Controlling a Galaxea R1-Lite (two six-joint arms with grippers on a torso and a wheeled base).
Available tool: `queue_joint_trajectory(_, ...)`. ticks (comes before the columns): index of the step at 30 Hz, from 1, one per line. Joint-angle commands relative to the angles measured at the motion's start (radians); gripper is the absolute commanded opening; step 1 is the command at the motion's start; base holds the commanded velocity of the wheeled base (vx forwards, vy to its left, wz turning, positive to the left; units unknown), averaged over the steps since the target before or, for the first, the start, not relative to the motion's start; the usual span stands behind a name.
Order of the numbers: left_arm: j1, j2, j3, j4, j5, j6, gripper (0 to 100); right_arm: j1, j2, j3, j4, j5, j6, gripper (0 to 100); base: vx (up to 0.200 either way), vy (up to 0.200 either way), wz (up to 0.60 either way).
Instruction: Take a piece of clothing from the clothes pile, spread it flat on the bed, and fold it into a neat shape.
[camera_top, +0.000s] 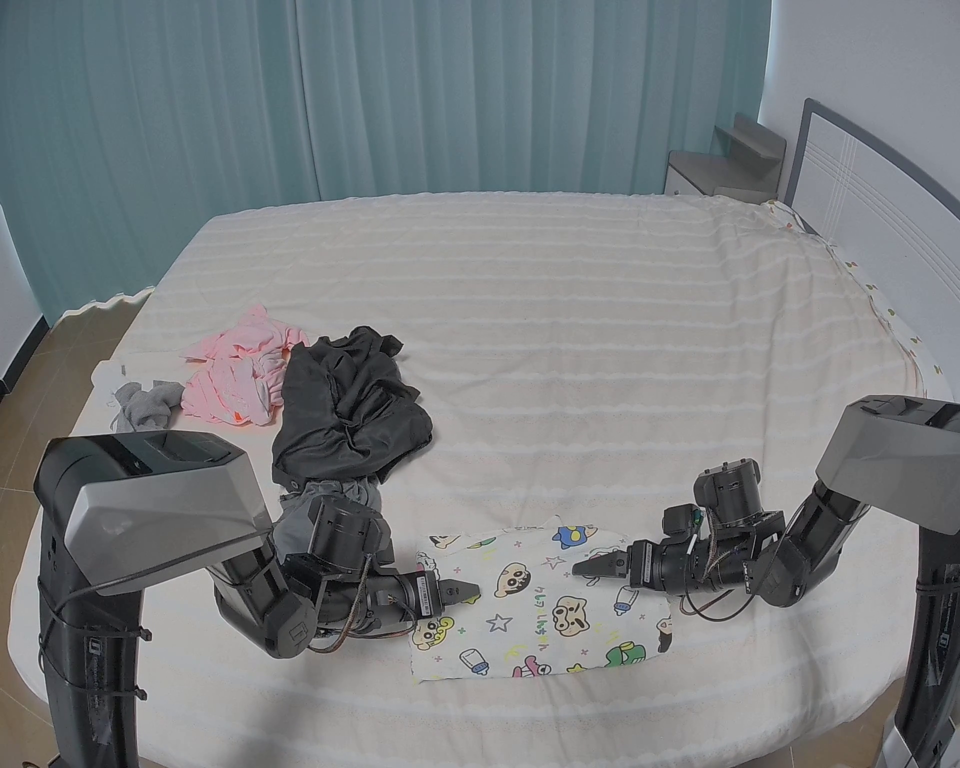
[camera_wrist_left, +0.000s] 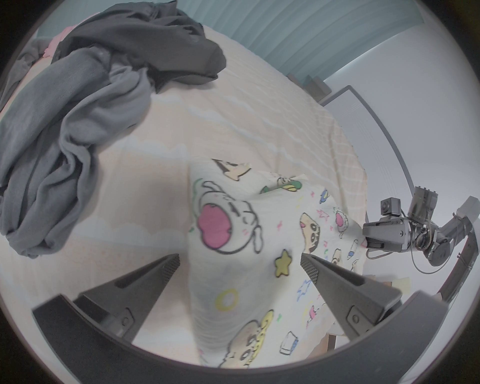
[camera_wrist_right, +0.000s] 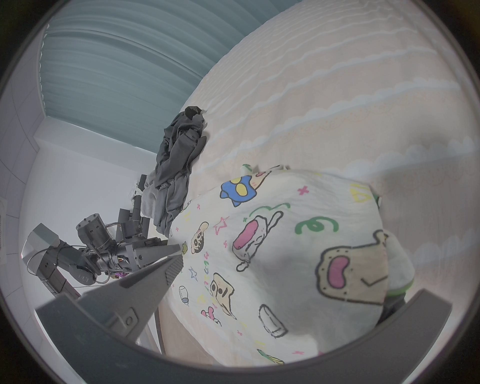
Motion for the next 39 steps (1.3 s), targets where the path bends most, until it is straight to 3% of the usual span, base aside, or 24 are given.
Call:
queue_joint_trajectory(1,0.005,-0.002,0.009,-0.021,0.002,-0.002,100,-0.013,-0.002,0.008,0.001,-0.001,-0.002,100,0.000,0.000,0.00)
queue_joint_trajectory(9,0.023,-0.060,0.040,-0.026,0.002,-0.007,100,-0.047,-0.011,0.008,0.010,-0.066,-0.010,100,0.000,0.000,0.00)
queue_joint_trajectory(13,0.056,-0.145,0.089,-0.027,0.002,-0.007,100,-0.068,-0.028,0.023,0.010,-0.173,-0.010,100,0.000,0.000,0.00)
queue_joint_trajectory(16,0.071,-0.194,0.123,-0.027,0.001,-0.007,100,-0.090,-0.060,0.040,0.010,-0.201,-0.010,100,0.000,0.000,0.00)
queue_joint_trajectory(26,0.106,-0.350,0.288,-0.070,0.001,-0.007,100,-0.117,-0.244,0.086,-0.001,-0.215,0.006,100,0.000,0.000,0.00)
queue_joint_trajectory(31,0.137,-0.422,0.431,-0.152,0.001,-0.013,100,-0.019,-0.324,0.072,0.002,-0.213,0.064,100,0.000,0.000,0.00)
queue_joint_trajectory(36,0.160,-0.464,0.534,-0.236,0.002,-0.093,100,0.087,-0.154,0.003,-0.010,-0.213,0.138,100,0.000,0.000,0.00)
queue_joint_trajectory(39,0.172,-0.485,0.581,-0.270,0.002,-0.108,100,0.107,-0.074,-0.057,-0.018,-0.213,0.181,100,0.000,0.000,0.00)
